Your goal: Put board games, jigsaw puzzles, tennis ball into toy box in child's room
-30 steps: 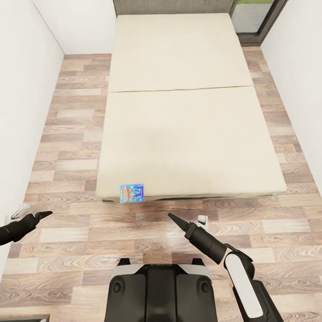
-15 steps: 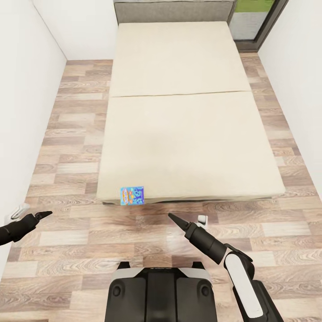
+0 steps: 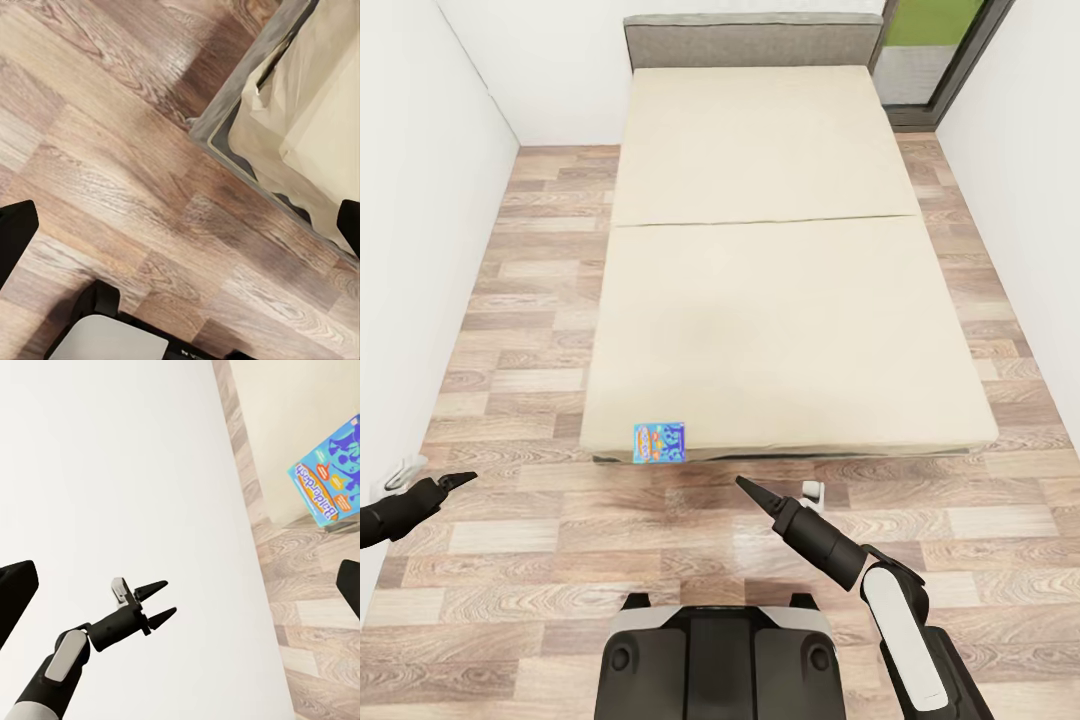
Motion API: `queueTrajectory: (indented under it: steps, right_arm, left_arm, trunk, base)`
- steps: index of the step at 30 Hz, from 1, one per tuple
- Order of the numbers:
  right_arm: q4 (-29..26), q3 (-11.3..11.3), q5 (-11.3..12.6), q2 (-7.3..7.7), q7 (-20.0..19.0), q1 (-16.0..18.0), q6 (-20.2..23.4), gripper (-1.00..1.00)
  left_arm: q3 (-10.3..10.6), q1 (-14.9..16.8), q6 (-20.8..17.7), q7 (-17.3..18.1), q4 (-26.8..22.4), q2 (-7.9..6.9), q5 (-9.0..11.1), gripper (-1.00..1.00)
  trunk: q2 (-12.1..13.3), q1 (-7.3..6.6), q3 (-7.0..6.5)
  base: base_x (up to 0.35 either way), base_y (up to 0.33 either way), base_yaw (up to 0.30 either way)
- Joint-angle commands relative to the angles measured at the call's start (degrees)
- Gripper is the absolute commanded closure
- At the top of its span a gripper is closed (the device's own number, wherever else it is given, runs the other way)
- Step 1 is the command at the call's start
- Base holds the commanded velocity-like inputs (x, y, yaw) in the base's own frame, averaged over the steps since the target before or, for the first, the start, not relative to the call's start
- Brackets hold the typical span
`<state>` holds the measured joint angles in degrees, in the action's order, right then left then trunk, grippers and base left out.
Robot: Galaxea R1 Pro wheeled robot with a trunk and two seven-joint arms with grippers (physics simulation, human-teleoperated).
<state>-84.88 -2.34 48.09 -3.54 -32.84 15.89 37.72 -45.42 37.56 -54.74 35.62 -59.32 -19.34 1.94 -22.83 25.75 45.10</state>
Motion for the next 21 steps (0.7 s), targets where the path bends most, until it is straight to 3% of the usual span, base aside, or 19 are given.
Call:
queueTrajectory:
  steps: [1,21]
  right_arm:
    - [-0.01,0.06,0.34,-0.04,0.06,0.02,0.43,-1.0]
    - [0.05,0.03,0.33,-0.14,0.06,0.02,0.43,-1.0]
  left_arm:
    - [-0.11,0.03,-0.47,0.07,0.01,0.01,0.17,-1.0]
    - [-0.11,0.04,-0.53,0.07,-0.01,0.01,0.17,-1.0]
  trunk:
    - [-0.08,0.04,-0.04]
    - [-0.08,0.04,-1.93]
  base:
    - [0.0,0.0,0.065]
    - [0.0,0.0,0.069]
